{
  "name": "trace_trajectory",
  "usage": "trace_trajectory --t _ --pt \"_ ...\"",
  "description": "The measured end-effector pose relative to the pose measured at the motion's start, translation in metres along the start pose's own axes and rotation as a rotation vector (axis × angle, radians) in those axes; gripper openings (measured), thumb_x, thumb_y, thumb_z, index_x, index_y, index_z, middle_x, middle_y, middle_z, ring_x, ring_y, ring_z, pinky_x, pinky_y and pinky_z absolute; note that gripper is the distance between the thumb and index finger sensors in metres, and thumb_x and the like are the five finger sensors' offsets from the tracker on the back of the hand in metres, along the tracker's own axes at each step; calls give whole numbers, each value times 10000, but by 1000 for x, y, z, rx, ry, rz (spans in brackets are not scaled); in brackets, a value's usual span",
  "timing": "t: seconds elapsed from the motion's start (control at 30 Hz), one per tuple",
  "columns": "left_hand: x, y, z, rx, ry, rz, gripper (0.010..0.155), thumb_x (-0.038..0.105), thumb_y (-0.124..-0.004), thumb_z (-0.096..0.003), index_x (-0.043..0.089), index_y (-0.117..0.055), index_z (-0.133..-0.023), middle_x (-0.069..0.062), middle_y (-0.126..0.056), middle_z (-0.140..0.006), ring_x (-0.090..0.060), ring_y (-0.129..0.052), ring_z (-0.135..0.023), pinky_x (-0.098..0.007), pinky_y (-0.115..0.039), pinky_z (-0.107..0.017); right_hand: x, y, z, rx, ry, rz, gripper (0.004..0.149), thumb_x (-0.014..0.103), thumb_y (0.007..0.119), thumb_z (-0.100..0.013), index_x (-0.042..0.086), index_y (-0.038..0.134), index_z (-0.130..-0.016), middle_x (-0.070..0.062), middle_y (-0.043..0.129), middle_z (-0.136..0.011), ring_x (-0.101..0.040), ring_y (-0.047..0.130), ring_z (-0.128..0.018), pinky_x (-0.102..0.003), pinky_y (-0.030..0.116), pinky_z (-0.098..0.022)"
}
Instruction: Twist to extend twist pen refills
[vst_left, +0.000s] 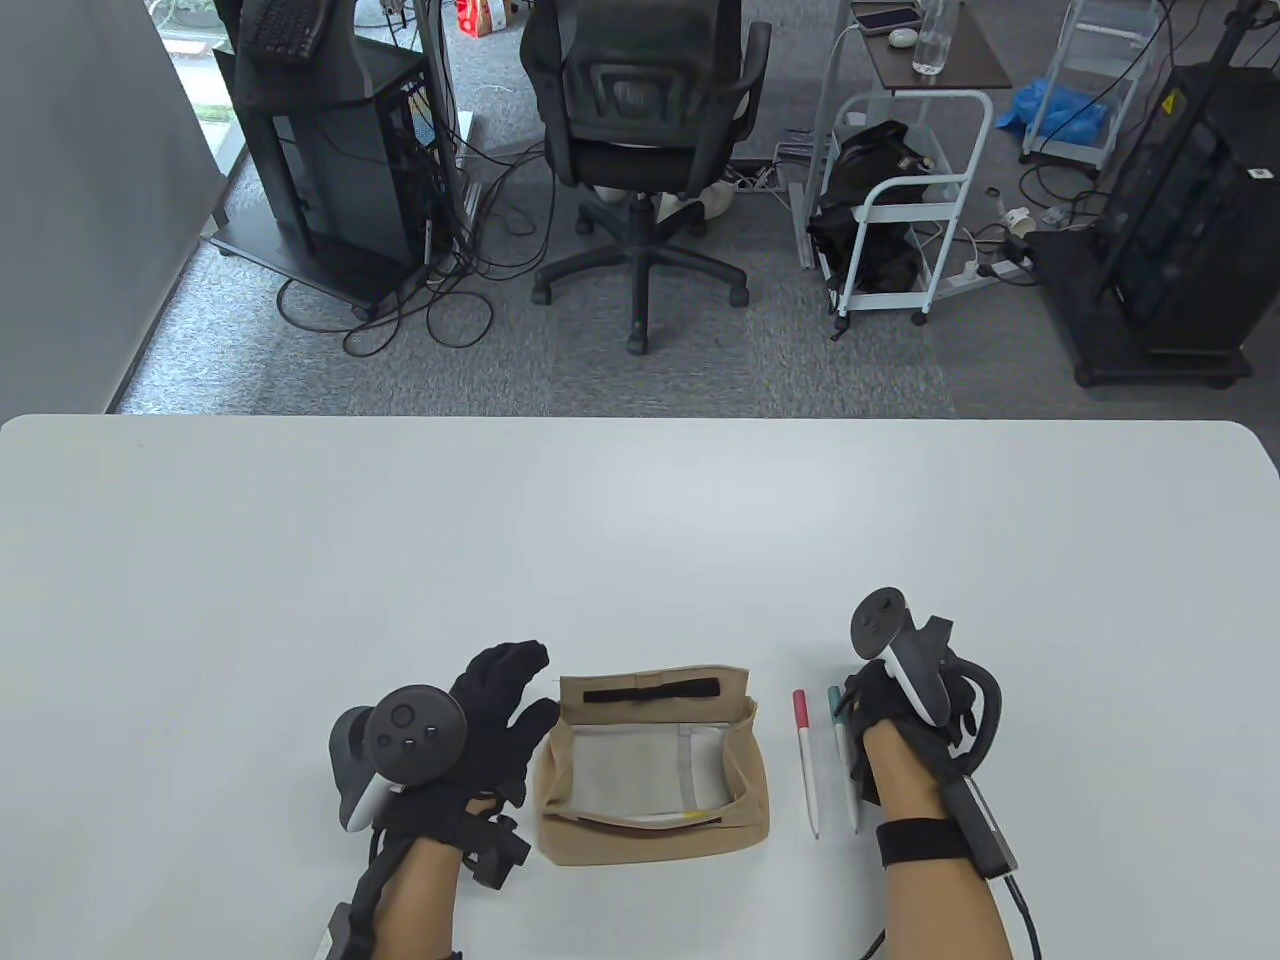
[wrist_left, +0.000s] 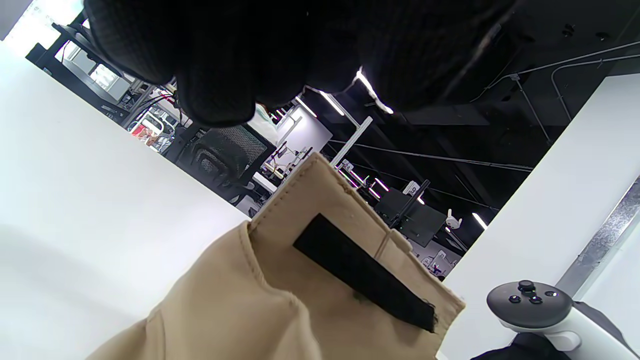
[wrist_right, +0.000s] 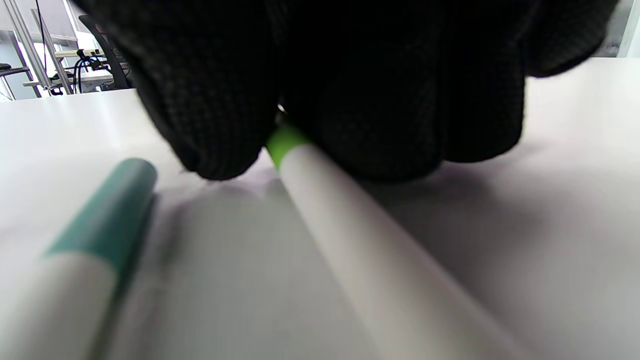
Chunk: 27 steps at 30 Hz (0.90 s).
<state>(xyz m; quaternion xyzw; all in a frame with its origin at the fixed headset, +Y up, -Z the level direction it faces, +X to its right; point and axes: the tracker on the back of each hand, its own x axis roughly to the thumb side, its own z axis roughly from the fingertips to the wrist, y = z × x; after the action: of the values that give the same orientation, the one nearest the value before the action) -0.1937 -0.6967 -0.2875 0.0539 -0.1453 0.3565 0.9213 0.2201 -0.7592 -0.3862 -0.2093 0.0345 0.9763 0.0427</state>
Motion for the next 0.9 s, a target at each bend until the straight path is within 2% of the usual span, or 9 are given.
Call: trace_trajectory --t 0.3,0.7,0.8,0.9 --pt "1 0 0 -9 2 -19 679 393 -826 -455 85 -646 -1032 -242 -677 -1026 -451 -864 -845 -625 -675 -623 5 1 4 -14 -5 45 557 393 1009 -342 -82 1008 -633 -215 1095 -441 -423 996 -520 -657 748 -498" --pt "0 -1 -1 -10 7 -30 684 395 -827 -453 85 -643 -1035 -243 -675 -1028 -452 -863 -847 -626 -674 -623 3 0 3 33 15 37 578 405 1002 -350 -89 1001 -650 -224 1091 -475 -434 986 -542 -666 735 -503" --pt "1 0 -1 -9 4 -31 684 396 -827 -453 86 -643 -1035 -244 -673 -1029 -454 -861 -848 -627 -673 -624 -1 -11 3 32 34 -15 597 414 984 -370 -89 981 -692 -254 1080 -527 -460 960 -582 -678 710 -517" --pt "3 0 -1 -14 -3 -37 689 398 -829 -452 88 -639 -1038 -244 -667 -1034 -458 -857 -853 -631 -672 -623 -2 -37 8 -43 25 -70 612 425 962 -393 -70 948 -752 -273 1056 -610 -488 929 -628 -692 682 -533"
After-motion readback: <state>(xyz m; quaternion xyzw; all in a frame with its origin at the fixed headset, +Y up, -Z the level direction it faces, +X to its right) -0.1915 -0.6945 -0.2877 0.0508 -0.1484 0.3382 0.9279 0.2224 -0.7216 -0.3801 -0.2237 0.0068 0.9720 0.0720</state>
